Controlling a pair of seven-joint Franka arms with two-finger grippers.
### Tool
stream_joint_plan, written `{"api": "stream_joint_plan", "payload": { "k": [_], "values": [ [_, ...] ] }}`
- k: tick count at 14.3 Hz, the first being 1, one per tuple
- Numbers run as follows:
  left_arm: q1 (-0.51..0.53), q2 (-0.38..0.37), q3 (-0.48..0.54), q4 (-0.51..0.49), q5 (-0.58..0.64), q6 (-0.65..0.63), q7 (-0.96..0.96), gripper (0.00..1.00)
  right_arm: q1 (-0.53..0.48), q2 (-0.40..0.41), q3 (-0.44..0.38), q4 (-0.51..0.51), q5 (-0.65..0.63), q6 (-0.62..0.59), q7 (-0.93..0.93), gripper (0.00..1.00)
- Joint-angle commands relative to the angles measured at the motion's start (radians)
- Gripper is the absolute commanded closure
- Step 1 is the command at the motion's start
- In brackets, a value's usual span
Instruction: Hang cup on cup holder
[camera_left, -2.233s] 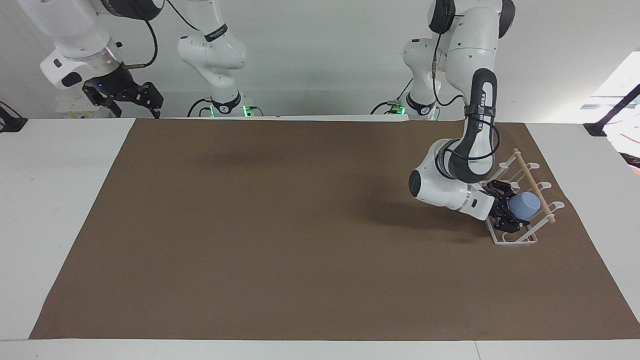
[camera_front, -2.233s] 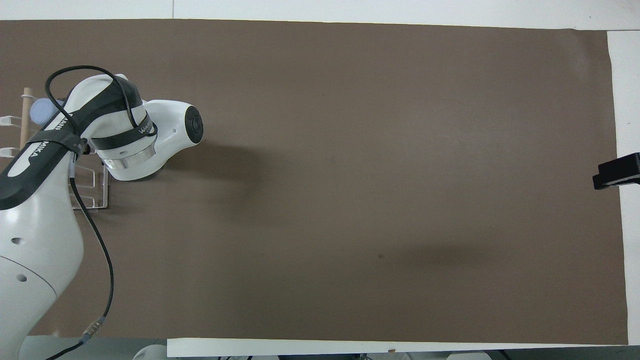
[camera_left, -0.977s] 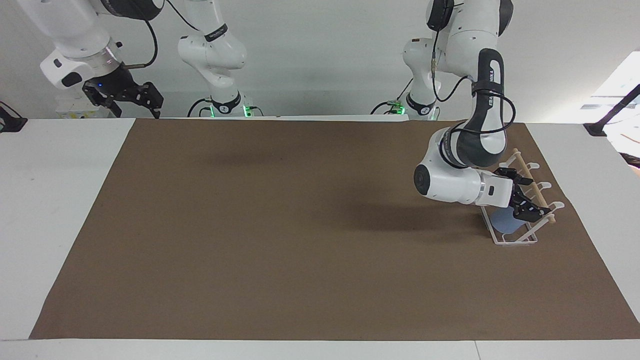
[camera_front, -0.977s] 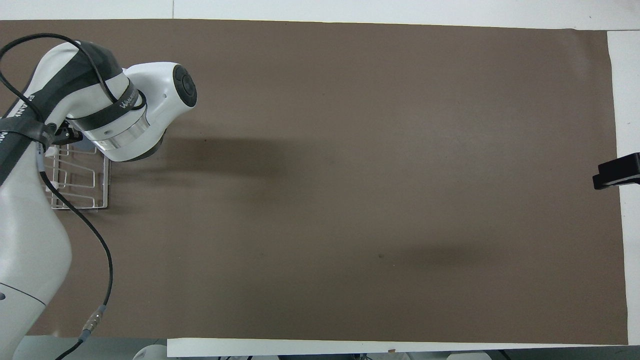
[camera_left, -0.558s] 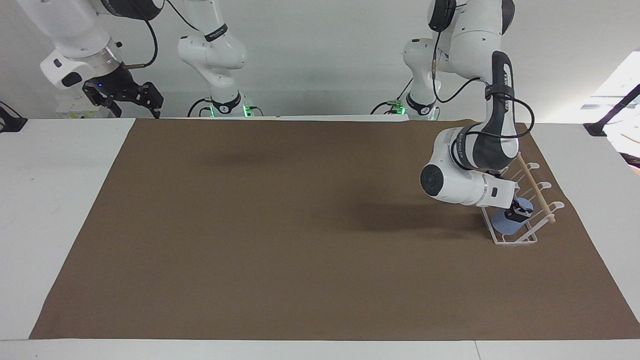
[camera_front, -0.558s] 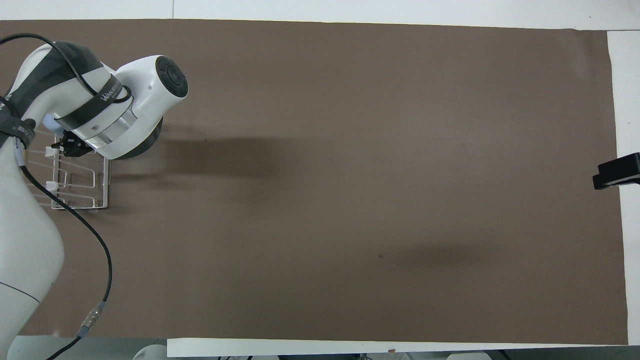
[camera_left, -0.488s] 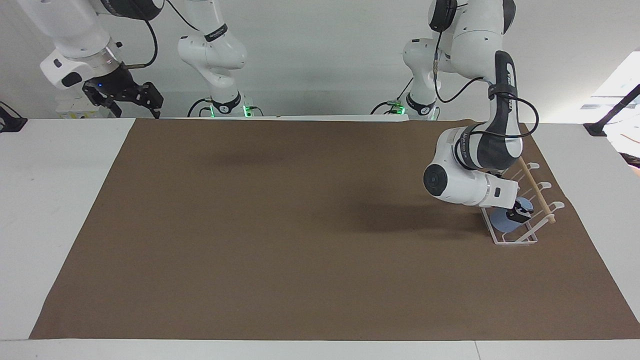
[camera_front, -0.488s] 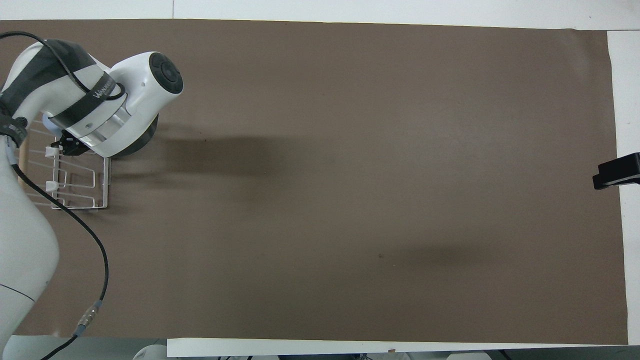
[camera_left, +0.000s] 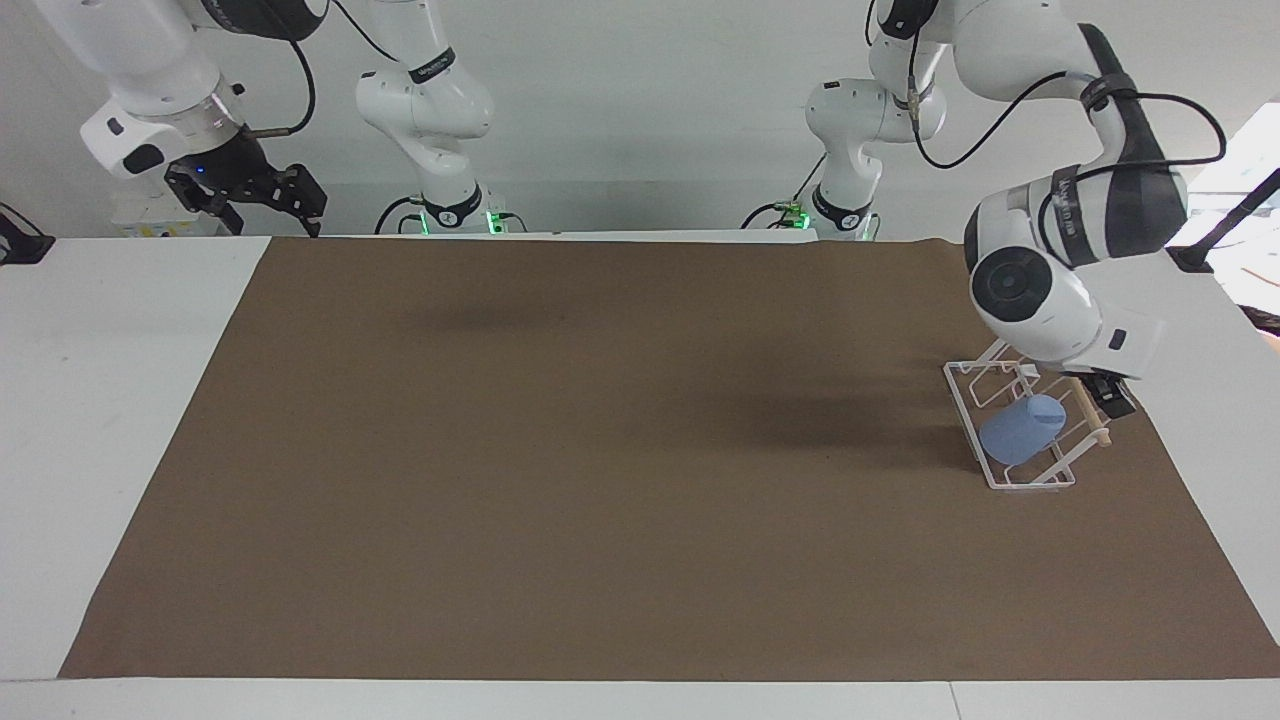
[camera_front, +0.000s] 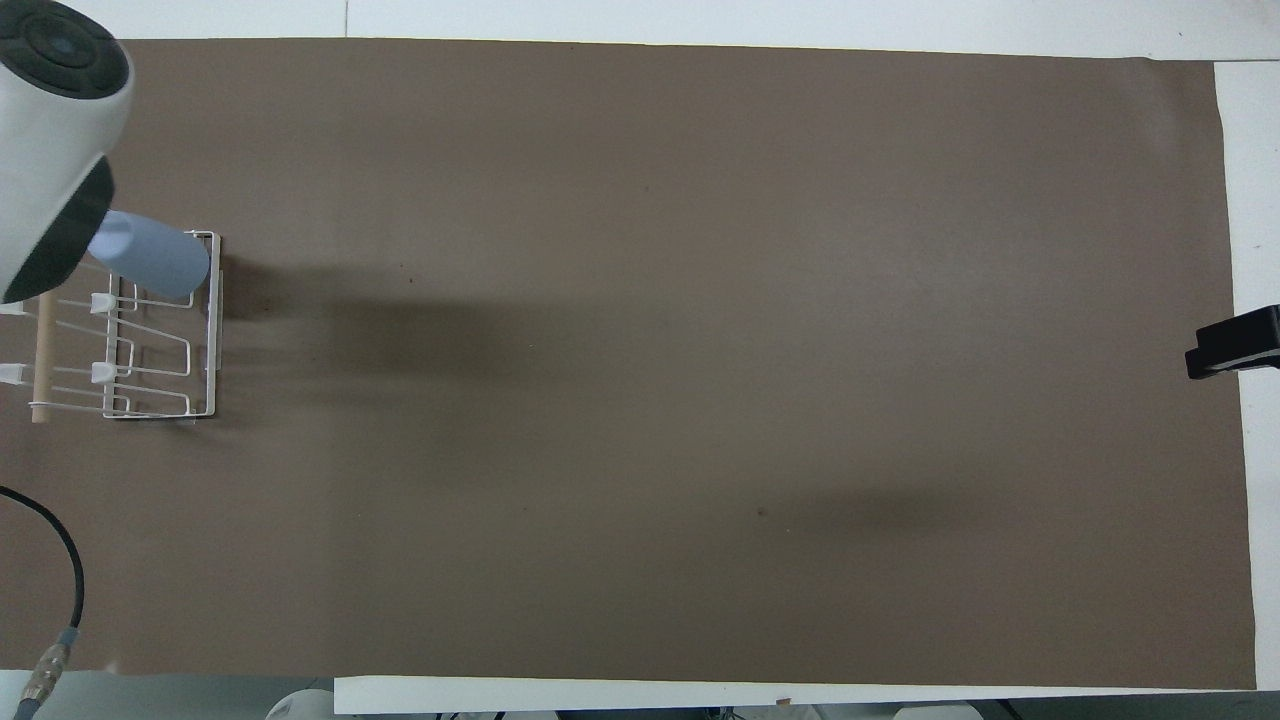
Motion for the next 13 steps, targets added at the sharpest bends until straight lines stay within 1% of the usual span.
{"api": "stream_joint_plan", "payload": {
  "k": [1, 2, 3, 4, 5, 7, 9, 11, 13],
  "values": [
    [0.06, -0.029, -0.002, 0.005, -0.102, 0.018, 0.21, 0.01, -0.001, -0.004, 0.004, 0.001, -0.014, -0.01, 0.004, 0.01],
    [0.074, -0.047, 0.001, 0.005, -0.164, 0.018, 0.29, 0.01, 0.0, -0.004, 0.004, 0.001, -0.014, -0.01, 0.004, 0.01],
    [0.114, -0.059, 0.001, 0.005, -0.259, 0.027, 0.399, 0.01, 0.002, -0.004, 0.004, 0.001, -0.015, -0.011, 0.004, 0.01],
    [0.144, -0.073, -0.001, 0.005, -0.328, 0.041, 0.509, 0.01, 0.003, -0.004, 0.005, 0.001, -0.014, -0.011, 0.006, 0.01],
    [0.155, -0.09, 0.001, 0.005, -0.376, 0.055, 0.613, 0.01, 0.003, -0.004, 0.005, 0.001, -0.014, -0.011, 0.006, 0.01],
    [0.163, -0.125, 0.003, 0.005, -0.421, 0.057, 0.793, 0.01, 0.002, -0.004, 0.004, 0.001, -0.014, -0.01, 0.006, 0.01],
    [0.169, -0.162, 0.004, 0.003, -0.529, 0.063, 1.004, 0.01, 0.0, -0.004, 0.004, 0.001, -0.014, -0.01, 0.006, 0.01],
    [0.166, -0.174, 0.007, 0.002, -0.556, 0.034, 1.209, 0.01, 0.002, -0.004, 0.004, 0.001, -0.014, -0.01, 0.006, 0.01],
    [0.154, -0.182, -0.004, 0.0, -0.577, -0.02, 1.362, 0.01, -0.001, -0.004, 0.004, 0.001, -0.014, -0.01, 0.006, 0.01]
  ]
}}
